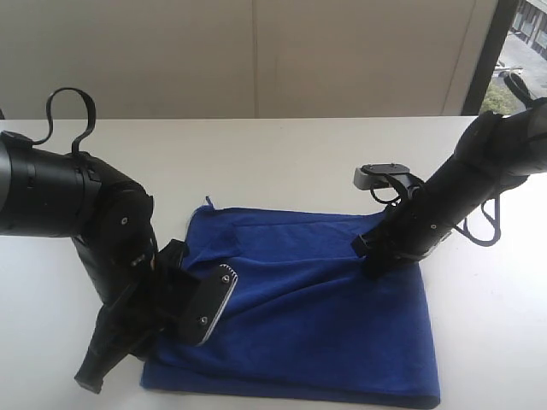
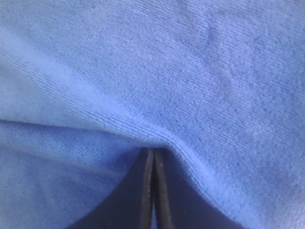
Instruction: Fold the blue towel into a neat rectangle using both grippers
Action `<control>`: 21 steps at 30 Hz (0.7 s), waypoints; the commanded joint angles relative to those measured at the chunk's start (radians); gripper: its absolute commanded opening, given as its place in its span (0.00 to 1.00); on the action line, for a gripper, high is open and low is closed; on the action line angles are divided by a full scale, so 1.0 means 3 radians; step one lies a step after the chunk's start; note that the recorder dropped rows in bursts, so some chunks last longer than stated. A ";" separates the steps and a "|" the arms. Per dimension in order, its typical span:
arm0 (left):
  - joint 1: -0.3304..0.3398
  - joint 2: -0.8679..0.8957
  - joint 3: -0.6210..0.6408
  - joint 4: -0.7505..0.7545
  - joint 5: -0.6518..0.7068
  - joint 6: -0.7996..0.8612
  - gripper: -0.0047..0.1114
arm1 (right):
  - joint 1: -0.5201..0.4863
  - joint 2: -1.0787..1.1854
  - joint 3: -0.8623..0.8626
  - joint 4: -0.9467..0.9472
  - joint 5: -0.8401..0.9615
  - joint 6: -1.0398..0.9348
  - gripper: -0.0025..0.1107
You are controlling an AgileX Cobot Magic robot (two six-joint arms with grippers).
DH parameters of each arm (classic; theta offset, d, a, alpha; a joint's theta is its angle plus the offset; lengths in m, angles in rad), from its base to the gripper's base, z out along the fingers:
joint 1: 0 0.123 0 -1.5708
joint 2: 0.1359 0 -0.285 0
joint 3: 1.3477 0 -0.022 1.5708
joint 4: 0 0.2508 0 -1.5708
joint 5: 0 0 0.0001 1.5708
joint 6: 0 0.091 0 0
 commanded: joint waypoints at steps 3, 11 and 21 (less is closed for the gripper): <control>-0.0018 0.0000 0.0027 -0.0038 0.0103 0.0157 0.41 | -0.0008 0.0029 -0.0002 -0.0072 0.0021 -0.0027 0.02; -0.0018 0.0141 0.0027 -0.0018 0.0030 0.0166 0.41 | -0.0008 0.0029 -0.0002 -0.0072 0.0021 -0.0027 0.02; -0.0018 0.0106 0.0020 0.0070 0.0127 0.0095 0.41 | -0.0008 0.0029 -0.0002 -0.0072 0.0028 -0.0027 0.02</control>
